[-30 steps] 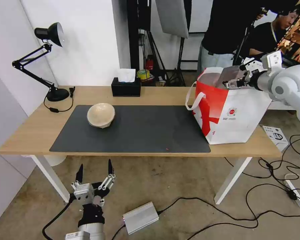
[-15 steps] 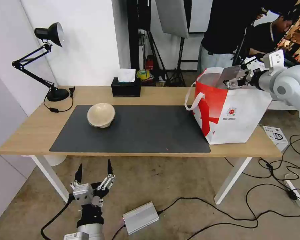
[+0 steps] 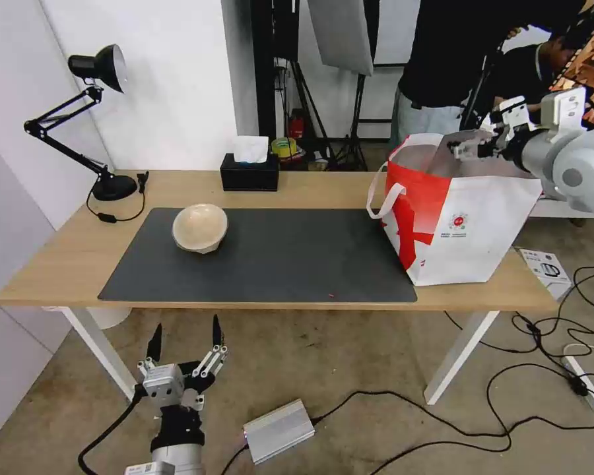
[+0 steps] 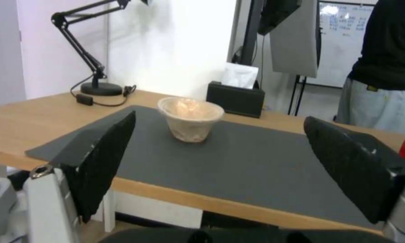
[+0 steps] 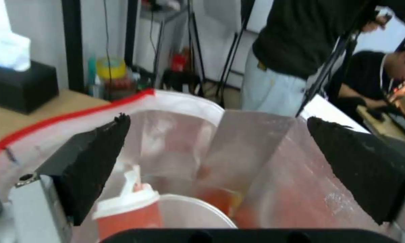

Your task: Pick up the trash from the table and place it into the takeout bag.

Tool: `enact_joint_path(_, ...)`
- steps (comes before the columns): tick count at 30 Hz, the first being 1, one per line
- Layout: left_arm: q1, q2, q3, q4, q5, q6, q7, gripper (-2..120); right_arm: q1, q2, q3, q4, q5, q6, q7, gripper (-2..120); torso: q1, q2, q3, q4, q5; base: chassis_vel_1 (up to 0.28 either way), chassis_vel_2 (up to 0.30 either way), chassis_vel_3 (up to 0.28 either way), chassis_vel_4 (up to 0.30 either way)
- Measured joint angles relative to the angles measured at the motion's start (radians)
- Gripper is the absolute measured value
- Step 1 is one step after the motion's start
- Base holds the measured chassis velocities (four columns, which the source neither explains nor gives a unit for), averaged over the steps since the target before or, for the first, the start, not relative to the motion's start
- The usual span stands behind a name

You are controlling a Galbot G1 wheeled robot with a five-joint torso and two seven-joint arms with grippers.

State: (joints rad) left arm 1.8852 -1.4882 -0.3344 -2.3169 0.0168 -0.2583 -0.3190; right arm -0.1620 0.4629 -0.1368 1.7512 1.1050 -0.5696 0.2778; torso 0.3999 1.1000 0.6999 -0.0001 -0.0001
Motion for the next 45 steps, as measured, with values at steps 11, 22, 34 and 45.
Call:
enact_joint_path(11,0.0,0.004,-0.005,-0.006,-0.008,0.002,0.0,100,-0.24,-0.007,0.16,0.132,-0.028,0.264,0.089,100,0.0,0.0,0.0,-0.0001,0.0001,0.0,0.0,0.0,0.0)
enact_joint_path(22,-0.001,0.0,-0.008,-0.006,-0.009,0.003,0.0,100,-0.47,0.059,0.243,0.262,-0.164,0.599,0.232,100,0.0,0.0,0.0,0.0002,-0.0001,0.0,0.0,0.0,0.0)
enact_joint_path(34,0.0,0.007,-0.015,-0.01,-0.01,0.003,0.001,100,-0.627,0.107,0.278,0.313,-0.334,0.755,0.303,100,0.0,0.0,0.0,0.0001,0.0001,0.0,0.0,0.0,0.0)
enact_joint_path(45,0.006,-0.007,-0.014,-0.016,-0.007,0.003,0.001,100,-0.753,0.155,0.322,0.394,-0.406,0.777,0.355,100,0.0,0.0,0.0,0.0001,0.0,0.0,0.0,0.0,0.0)
